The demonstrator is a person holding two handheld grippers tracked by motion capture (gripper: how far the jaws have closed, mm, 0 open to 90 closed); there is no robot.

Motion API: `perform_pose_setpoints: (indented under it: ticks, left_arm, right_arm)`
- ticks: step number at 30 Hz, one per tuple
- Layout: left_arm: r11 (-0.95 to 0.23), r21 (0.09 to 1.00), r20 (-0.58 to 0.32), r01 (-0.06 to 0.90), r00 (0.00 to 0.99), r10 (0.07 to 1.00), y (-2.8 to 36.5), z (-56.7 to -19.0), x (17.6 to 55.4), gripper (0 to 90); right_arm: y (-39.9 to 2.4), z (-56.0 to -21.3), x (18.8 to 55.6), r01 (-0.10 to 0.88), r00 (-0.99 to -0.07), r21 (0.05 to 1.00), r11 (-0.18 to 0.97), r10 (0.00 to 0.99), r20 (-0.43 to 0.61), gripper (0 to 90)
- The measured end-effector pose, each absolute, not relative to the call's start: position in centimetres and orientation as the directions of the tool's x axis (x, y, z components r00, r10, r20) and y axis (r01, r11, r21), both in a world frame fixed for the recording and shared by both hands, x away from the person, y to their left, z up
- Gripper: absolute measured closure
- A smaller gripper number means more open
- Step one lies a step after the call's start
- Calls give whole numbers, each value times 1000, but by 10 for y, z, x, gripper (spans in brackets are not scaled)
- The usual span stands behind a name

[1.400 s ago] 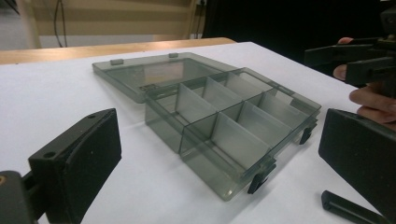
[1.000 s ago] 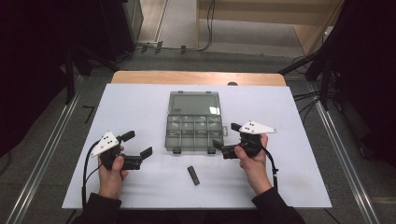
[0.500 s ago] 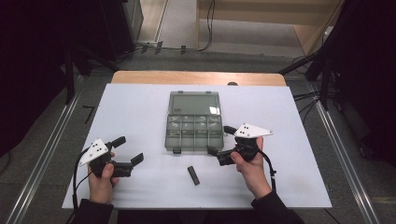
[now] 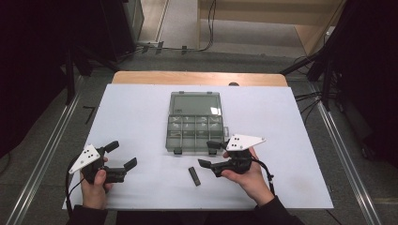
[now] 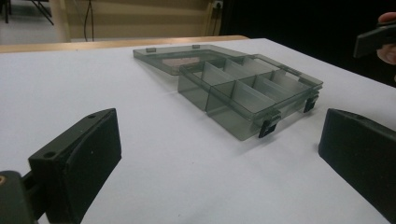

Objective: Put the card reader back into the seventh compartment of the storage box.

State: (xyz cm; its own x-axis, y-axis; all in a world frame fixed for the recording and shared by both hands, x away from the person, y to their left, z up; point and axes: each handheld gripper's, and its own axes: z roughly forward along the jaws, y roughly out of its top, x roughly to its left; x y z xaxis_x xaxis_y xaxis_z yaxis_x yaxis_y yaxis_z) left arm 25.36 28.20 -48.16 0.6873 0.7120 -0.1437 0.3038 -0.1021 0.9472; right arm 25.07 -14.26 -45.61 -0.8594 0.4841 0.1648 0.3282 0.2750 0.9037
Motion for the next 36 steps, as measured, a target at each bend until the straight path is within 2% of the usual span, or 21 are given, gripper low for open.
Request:
perform_pose_setpoints:
  ticks: [2,6,9,15,21,36]
  left_arm:
    - [-103,947,-144,304,687,712,283,-482,253,0]
    - [-98,947,-147,307,683,715,286,-482,252,0]
    - [-100,947,-146,307,684,715,286,-483,252,0]
    - [-111,945,-140,309,686,714,283,-484,253,0]
    - [-128,944,-126,305,690,713,280,-484,253,0]
    - [-117,941,-145,317,691,708,281,-487,254,0]
  right_arm:
    - [-138,-457,246,316,-866,898,306,481,141,395]
    - [-131,-464,239,293,-882,888,355,459,108,584]
    - [-126,-469,234,284,-896,875,392,433,96,683]
    - [-122,-478,228,297,-899,865,404,424,111,808]
    - [-123,-487,225,311,-901,855,415,416,126,873]
    - [-110,-505,221,332,-914,809,486,377,149,876]
